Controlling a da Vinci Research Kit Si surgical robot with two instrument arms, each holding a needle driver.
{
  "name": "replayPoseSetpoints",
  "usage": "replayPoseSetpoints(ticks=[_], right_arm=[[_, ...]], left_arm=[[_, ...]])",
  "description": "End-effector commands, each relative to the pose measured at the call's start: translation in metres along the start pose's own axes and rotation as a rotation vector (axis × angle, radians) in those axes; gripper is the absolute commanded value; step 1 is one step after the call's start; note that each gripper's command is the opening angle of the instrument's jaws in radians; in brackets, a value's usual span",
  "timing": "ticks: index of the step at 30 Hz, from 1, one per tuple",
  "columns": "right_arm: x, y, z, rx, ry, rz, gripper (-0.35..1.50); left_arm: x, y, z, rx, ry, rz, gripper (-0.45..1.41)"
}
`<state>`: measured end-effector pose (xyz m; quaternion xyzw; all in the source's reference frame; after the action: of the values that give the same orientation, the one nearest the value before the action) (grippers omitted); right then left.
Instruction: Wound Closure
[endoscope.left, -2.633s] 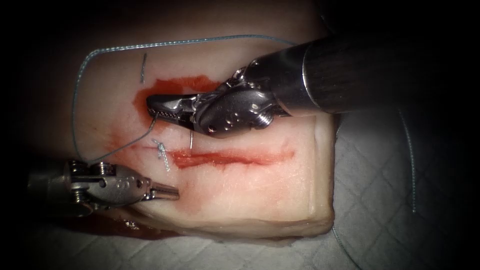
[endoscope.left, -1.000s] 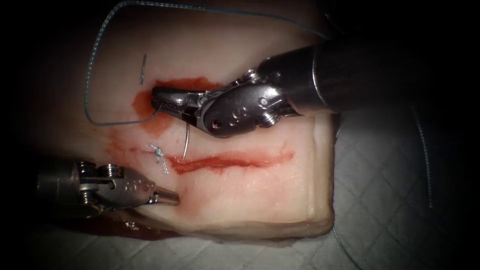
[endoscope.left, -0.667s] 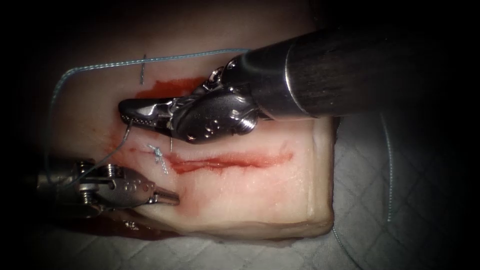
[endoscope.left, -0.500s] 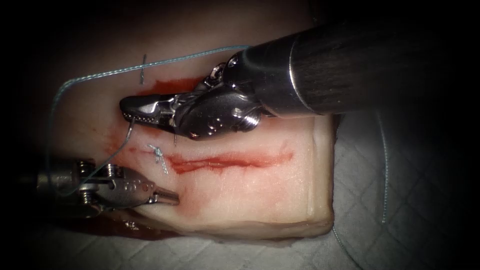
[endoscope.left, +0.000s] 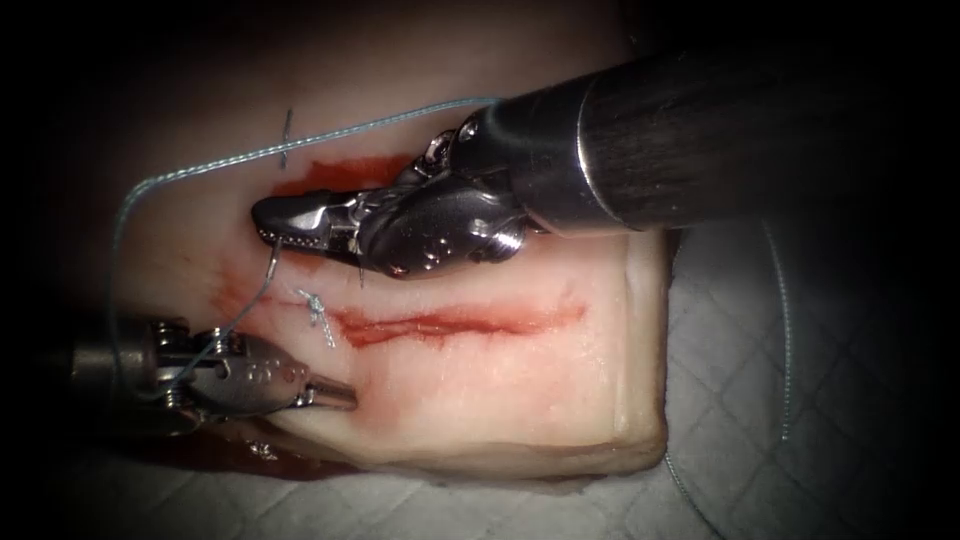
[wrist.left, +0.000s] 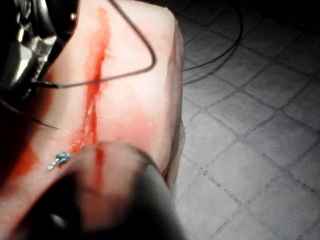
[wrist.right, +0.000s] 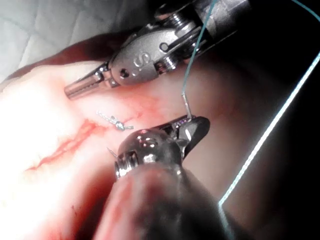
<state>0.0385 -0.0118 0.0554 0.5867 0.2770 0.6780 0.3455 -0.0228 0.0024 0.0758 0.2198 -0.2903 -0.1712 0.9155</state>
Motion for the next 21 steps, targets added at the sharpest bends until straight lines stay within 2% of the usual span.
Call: replayPoseSetpoints(ticks=[1,11,21], right_arm=[[0.0004,0.0,0.001,0.003,0.0,0.007,-0.35],[-0.0002,-0.0002,0.0016,0.029,-0.003,0.04,-0.35],[-0.0015,-0.0025,0.0016,0.036,-0.014,0.057,-0.35]], left_arm=[[-0.0001,0.0001,0.0007,0.001,0.0,0.001,-0.43],[-0.0001,0.0001,0.0007,0.001,0.0,0.001,-0.43],[-0.0001,0.0001,0.0007,0.001,0.0,0.001,-0.43]])
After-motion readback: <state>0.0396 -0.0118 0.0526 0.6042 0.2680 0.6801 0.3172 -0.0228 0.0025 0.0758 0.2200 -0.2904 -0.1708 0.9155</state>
